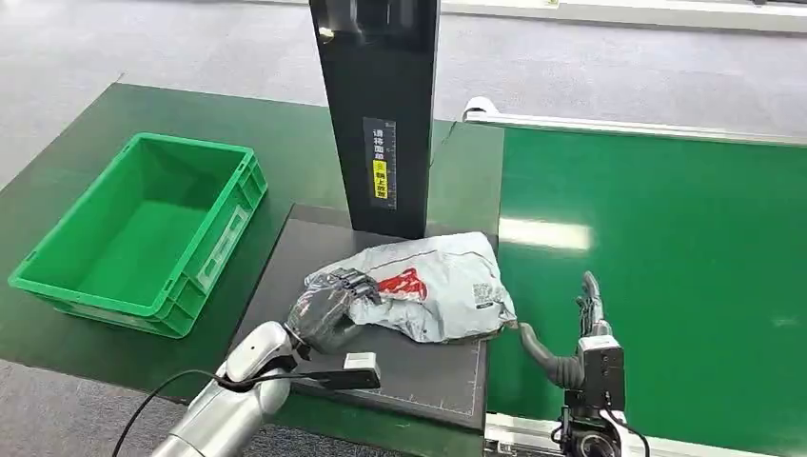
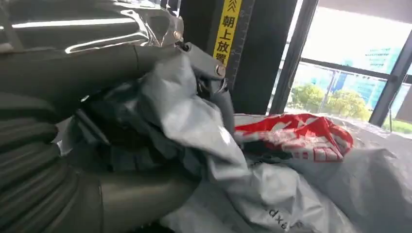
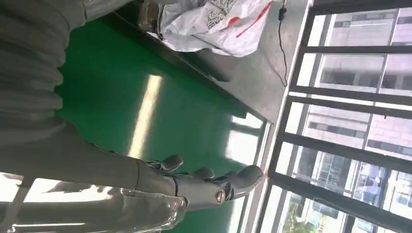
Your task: Moved the parcel from conveyor to table for the left to box.
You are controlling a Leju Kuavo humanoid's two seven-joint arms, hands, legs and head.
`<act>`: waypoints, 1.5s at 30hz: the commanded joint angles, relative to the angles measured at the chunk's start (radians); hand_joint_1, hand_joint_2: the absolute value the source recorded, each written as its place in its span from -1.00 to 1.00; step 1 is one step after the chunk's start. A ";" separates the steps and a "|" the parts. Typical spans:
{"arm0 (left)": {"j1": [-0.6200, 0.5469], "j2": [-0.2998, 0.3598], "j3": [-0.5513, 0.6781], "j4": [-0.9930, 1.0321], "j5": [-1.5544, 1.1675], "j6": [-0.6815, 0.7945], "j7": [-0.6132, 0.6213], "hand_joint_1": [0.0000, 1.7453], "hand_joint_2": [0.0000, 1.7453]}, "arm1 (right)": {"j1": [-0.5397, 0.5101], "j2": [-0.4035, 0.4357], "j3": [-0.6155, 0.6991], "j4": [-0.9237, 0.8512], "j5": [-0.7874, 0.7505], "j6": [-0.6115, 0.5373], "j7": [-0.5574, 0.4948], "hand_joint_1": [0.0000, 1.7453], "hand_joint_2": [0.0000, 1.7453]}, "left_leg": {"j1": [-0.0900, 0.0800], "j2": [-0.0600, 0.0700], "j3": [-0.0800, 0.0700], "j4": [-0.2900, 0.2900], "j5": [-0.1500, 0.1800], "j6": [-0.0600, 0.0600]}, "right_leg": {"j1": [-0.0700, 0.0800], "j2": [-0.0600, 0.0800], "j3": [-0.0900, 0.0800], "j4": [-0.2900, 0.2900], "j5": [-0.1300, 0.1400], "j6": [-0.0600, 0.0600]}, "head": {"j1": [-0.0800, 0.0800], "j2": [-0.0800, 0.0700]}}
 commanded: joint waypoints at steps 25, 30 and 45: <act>-0.098 0.223 0.227 -0.433 0.467 -0.250 -0.118 1.00 1.00 | 0.025 -0.038 0.002 0.033 -0.026 -0.048 -0.002 -1.00 1.00 | 0.002 -0.002 -0.002 0.001 0.000 0.000 | 0.002 0.005 -0.002 0.001 0.000 -0.002 | 0.000 0.000; -0.126 0.257 0.350 -0.447 0.599 -0.293 -0.154 1.00 1.00 | 0.012 -0.070 0.029 0.096 -0.066 -0.063 -0.036 -1.00 1.00 | 0.002 -0.002 -0.001 0.001 0.000 0.000 | 0.002 0.006 -0.002 0.000 0.001 -0.002 | 0.000 0.000; -0.078 0.335 0.692 -0.504 0.955 -0.458 -0.202 1.00 1.00 | -0.008 -0.067 0.122 0.085 -0.107 -0.096 -0.018 -1.00 1.00 | 0.001 0.001 -0.001 -0.001 0.000 0.000 | 0.001 0.008 -0.002 0.000 0.001 -0.002 | 0.000 0.000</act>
